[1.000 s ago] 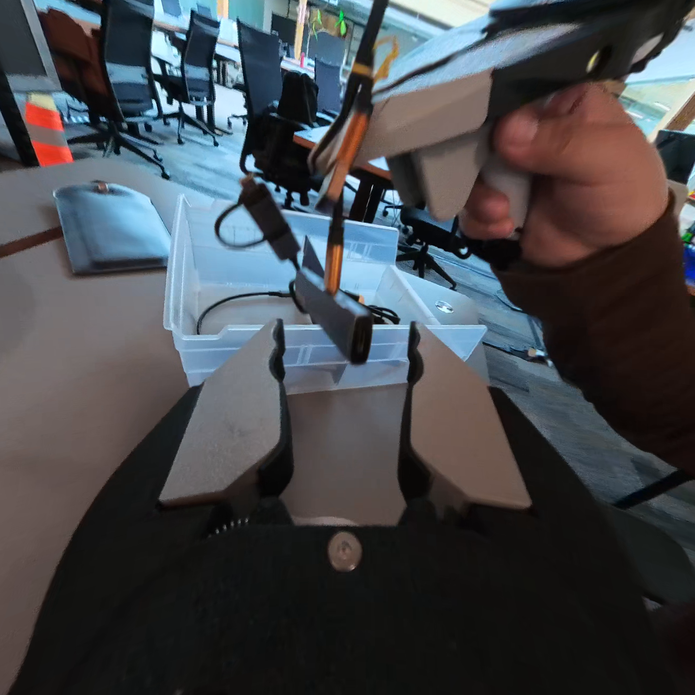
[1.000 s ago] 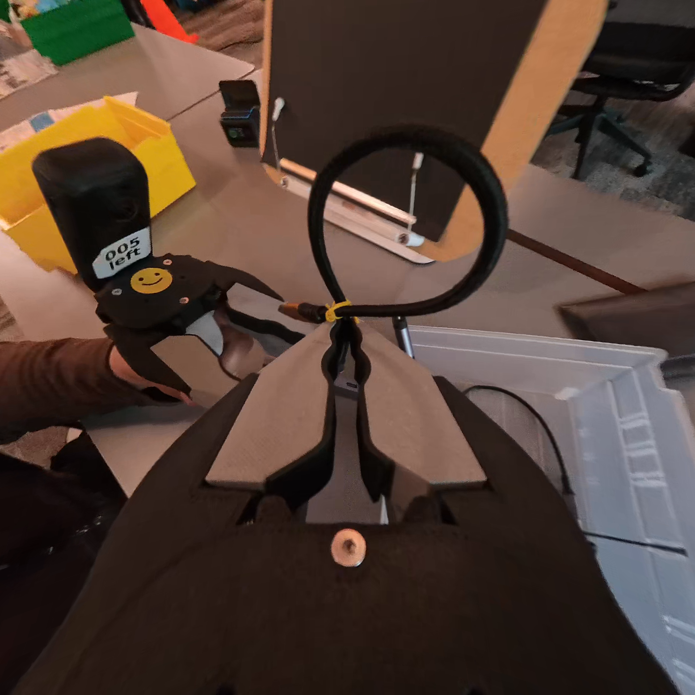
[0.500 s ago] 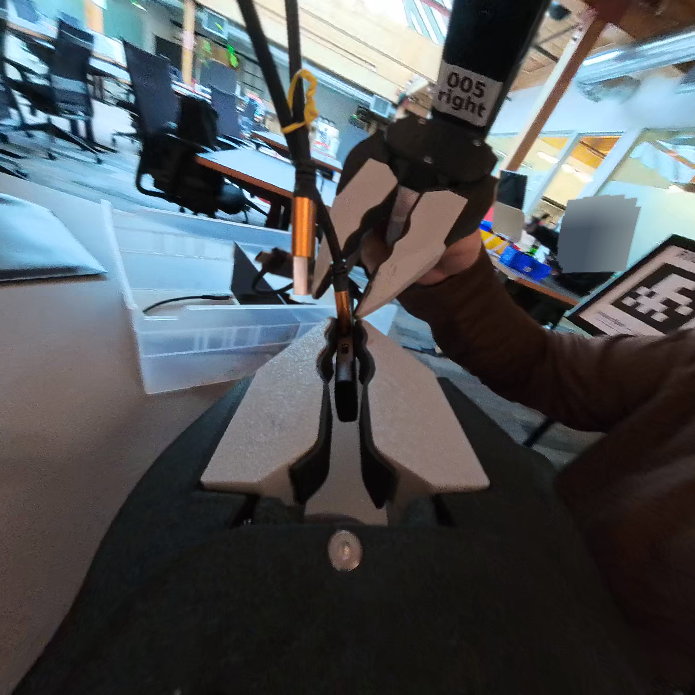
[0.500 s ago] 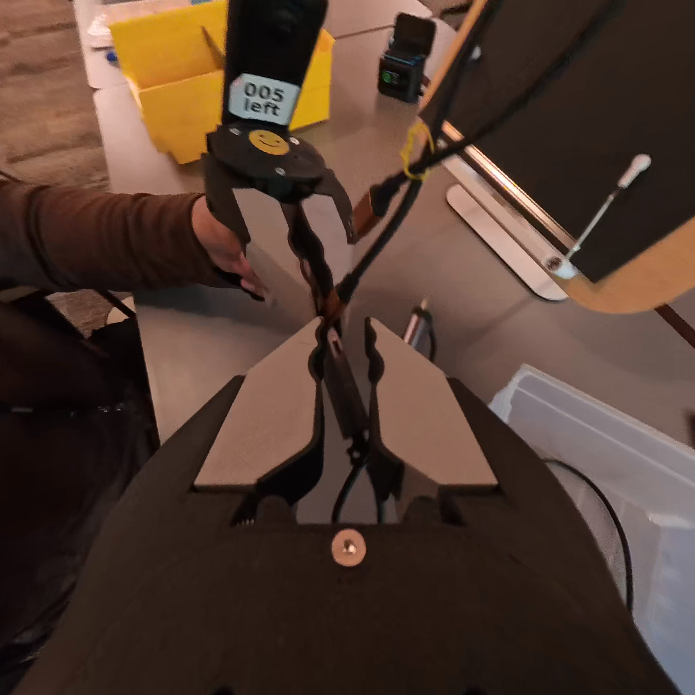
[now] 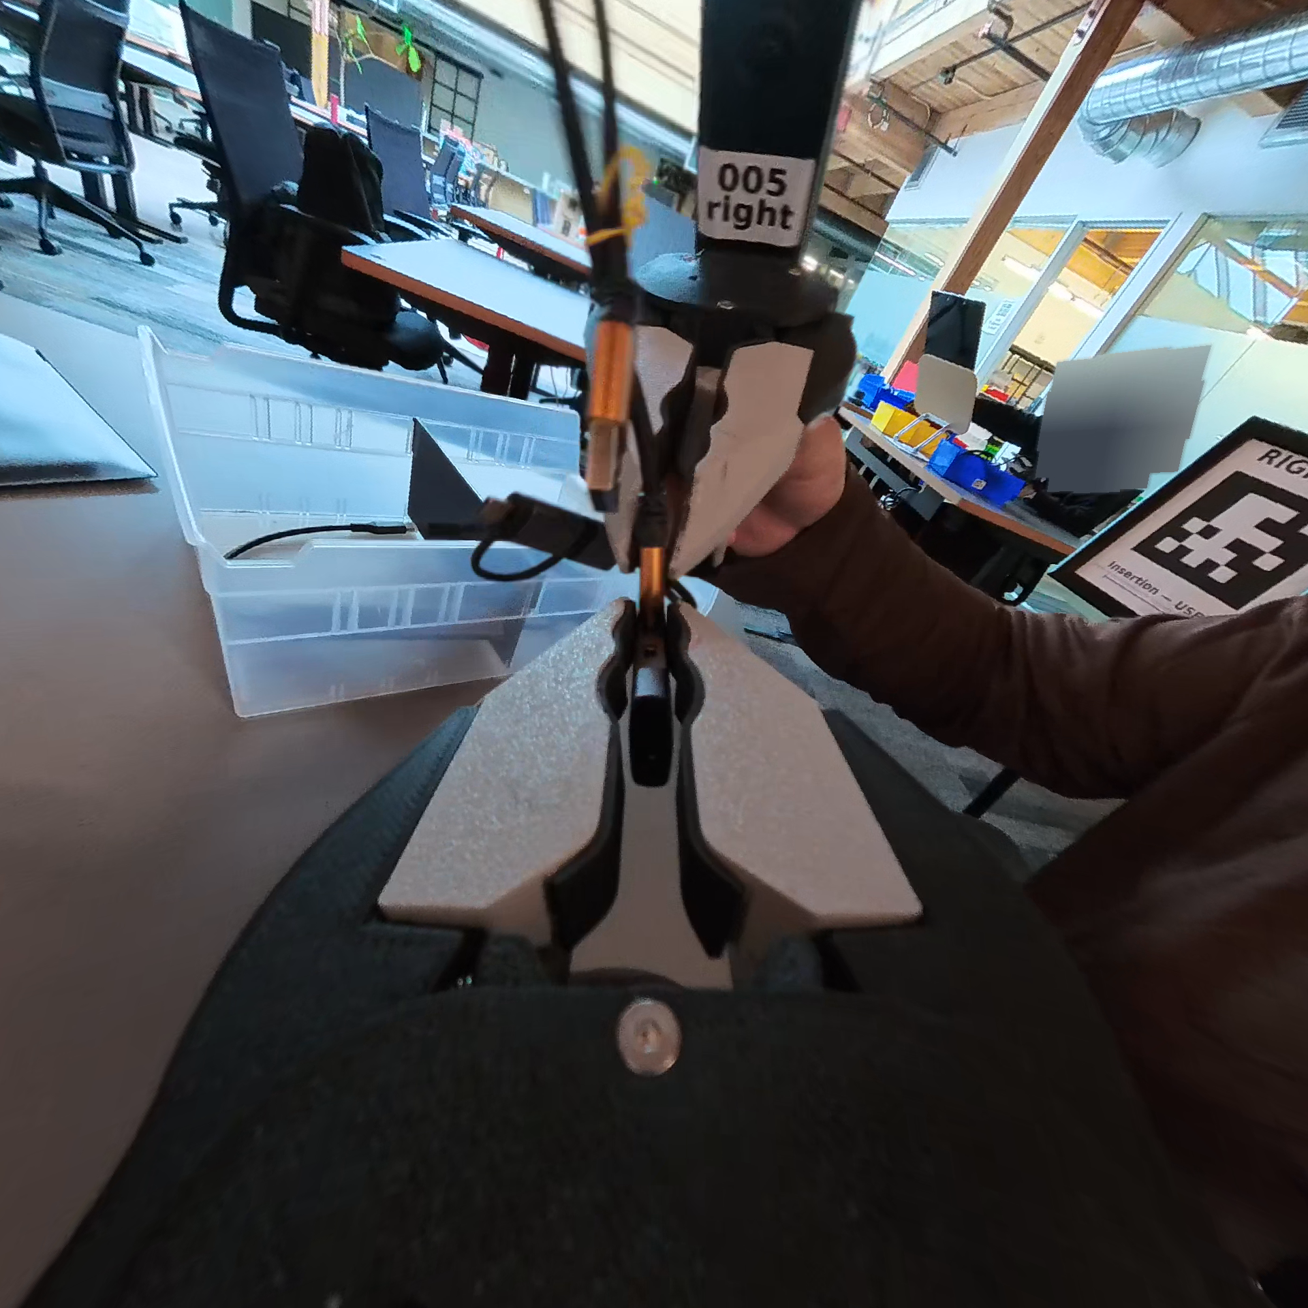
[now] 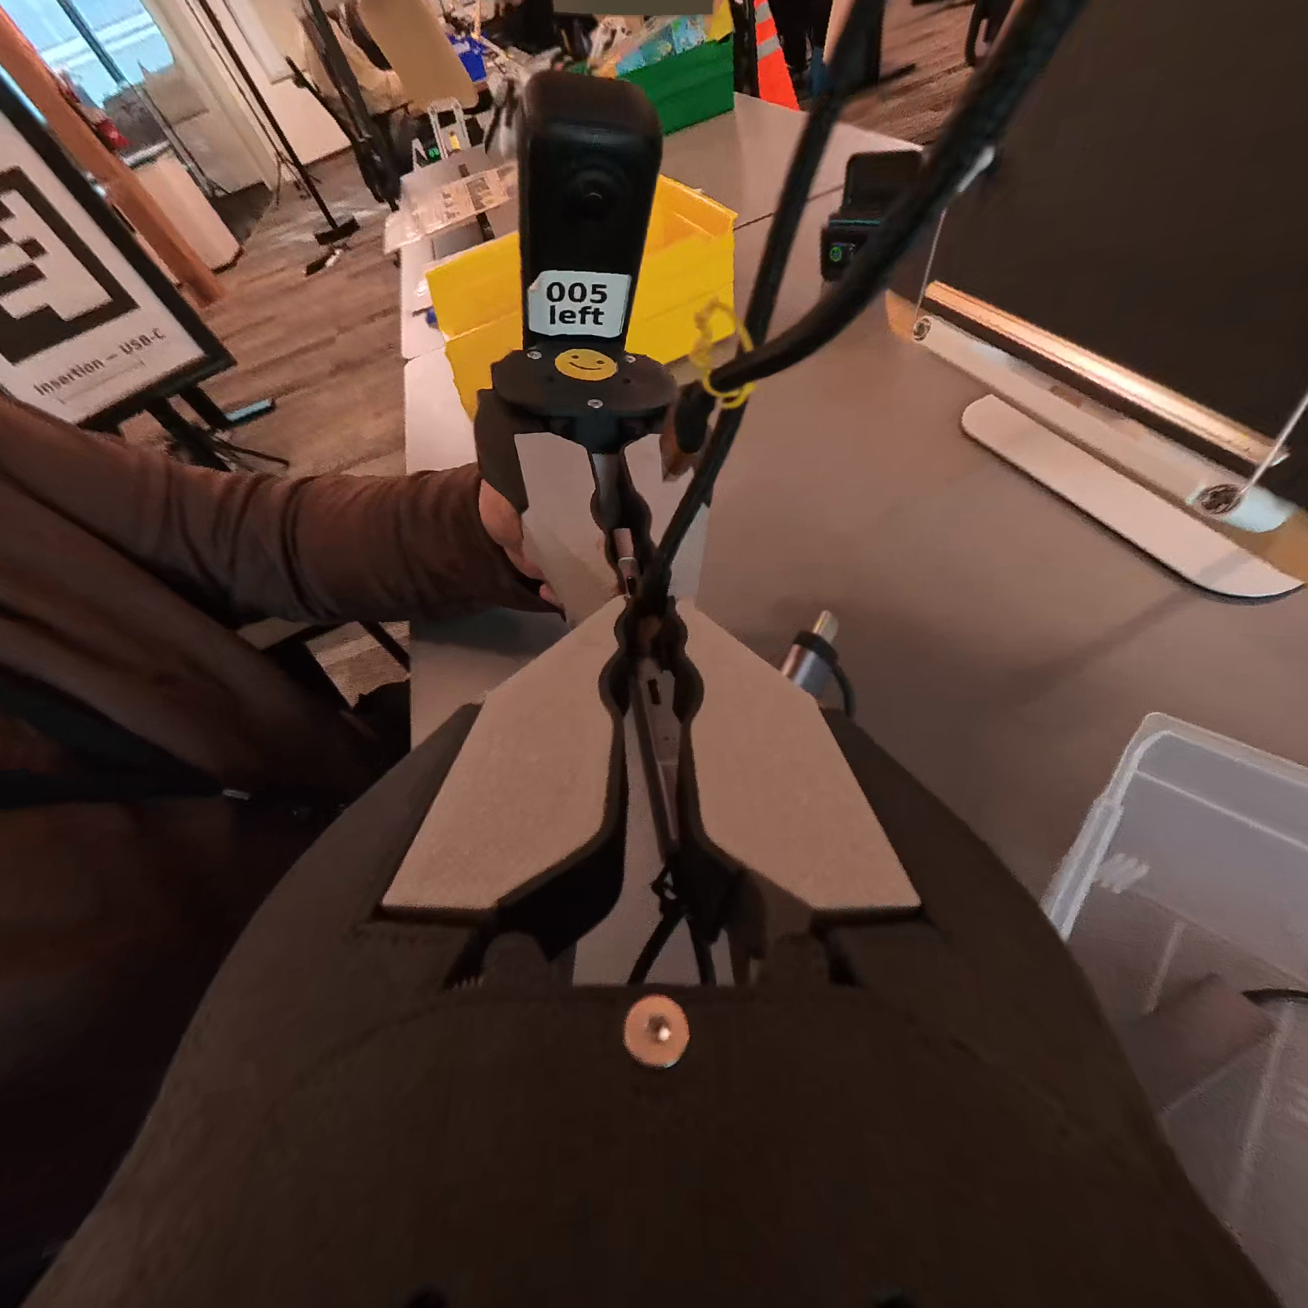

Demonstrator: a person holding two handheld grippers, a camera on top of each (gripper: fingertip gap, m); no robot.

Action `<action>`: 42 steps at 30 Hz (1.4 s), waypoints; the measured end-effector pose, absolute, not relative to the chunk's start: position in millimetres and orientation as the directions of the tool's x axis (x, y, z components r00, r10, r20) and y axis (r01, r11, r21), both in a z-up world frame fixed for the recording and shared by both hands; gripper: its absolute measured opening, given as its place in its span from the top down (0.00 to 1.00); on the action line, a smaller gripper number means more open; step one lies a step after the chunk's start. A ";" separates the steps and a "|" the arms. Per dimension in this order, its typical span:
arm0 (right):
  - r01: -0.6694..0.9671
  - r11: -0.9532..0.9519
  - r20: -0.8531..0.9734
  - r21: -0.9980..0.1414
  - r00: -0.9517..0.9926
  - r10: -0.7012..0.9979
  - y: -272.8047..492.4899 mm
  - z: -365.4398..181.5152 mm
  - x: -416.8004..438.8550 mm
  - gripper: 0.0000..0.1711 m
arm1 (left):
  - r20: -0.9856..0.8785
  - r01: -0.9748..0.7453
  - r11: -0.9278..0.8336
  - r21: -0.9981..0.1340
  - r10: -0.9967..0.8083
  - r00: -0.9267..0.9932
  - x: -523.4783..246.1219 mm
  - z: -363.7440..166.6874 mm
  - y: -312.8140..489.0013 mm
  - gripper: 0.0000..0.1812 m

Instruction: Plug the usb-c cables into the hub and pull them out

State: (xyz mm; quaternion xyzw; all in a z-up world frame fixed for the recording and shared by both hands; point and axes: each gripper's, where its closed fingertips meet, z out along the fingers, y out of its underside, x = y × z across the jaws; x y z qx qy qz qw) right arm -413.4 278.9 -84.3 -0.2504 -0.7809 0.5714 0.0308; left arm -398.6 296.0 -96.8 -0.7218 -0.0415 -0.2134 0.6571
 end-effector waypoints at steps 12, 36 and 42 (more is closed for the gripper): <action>0.297 0.318 -0.102 -0.900 -0.854 0.510 283.1 -91.6 -417.7 0.98 | 0.393 0.378 -0.117 -0.918 -0.173 0.903 -406.0 -100.2 299.1 0.95; 0.280 0.179 -0.174 -0.943 -0.874 0.454 274.2 -87.2 -405.1 0.98 | 0.376 0.338 -0.177 -0.924 -0.272 0.886 -389.4 -102.9 286.7 0.96; 0.249 0.313 -0.068 -0.916 -0.869 0.491 278.1 -98.9 -404.3 0.95 | 0.389 0.355 -0.169 -0.920 -0.271 0.881 -388.5 -105.1 291.0 0.96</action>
